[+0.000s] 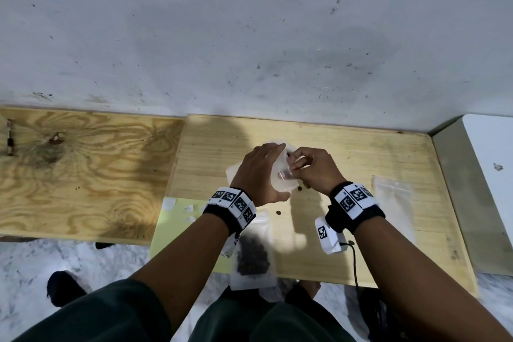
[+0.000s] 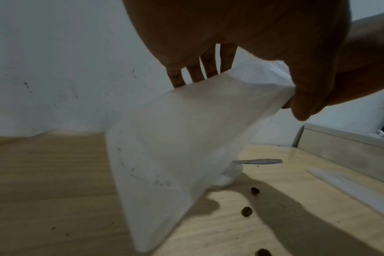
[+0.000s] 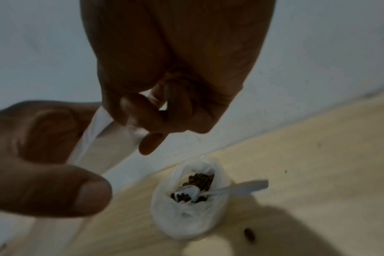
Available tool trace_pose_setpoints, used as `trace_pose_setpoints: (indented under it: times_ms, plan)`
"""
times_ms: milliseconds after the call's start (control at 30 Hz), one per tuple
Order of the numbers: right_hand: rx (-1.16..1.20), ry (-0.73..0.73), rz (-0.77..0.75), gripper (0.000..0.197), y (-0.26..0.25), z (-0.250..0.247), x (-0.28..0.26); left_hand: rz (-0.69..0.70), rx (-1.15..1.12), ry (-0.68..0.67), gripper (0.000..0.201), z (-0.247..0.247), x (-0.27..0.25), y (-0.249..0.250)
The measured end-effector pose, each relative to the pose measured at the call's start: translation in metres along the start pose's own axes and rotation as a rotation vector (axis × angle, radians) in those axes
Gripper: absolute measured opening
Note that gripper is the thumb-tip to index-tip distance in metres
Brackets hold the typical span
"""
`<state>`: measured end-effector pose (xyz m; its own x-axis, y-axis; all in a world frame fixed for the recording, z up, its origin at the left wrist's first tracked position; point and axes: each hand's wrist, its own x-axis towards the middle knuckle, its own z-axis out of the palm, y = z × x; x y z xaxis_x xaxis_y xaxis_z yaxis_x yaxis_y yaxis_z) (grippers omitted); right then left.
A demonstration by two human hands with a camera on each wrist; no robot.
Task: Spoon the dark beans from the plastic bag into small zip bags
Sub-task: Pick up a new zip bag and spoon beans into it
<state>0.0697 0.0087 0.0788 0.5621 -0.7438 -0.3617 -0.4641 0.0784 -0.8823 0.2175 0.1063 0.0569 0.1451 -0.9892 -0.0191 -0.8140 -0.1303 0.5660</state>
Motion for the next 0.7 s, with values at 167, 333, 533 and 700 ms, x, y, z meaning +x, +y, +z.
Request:
trace_pose_setpoints:
  times_ms: [167,333,533,700]
  plan:
    - [0.024,-0.12,0.087,0.032,0.001,0.0,-0.003,0.059,-0.06,0.035,0.118,0.003,-0.001,0.002]
    - [0.036,-0.082,0.043,0.04,0.0,-0.003,0.002,0.006,-0.024,-0.027,0.135,0.006,-0.003,-0.002]
    - [-0.165,0.02,-0.084,0.044,0.01,0.0,0.006,0.023,0.088,-0.058,0.121,0.003,0.0,-0.001]
    - [-0.235,0.031,-0.064,0.019,0.015,0.003,0.005,0.032,0.087,-0.064,0.117,0.008,-0.003,-0.003]
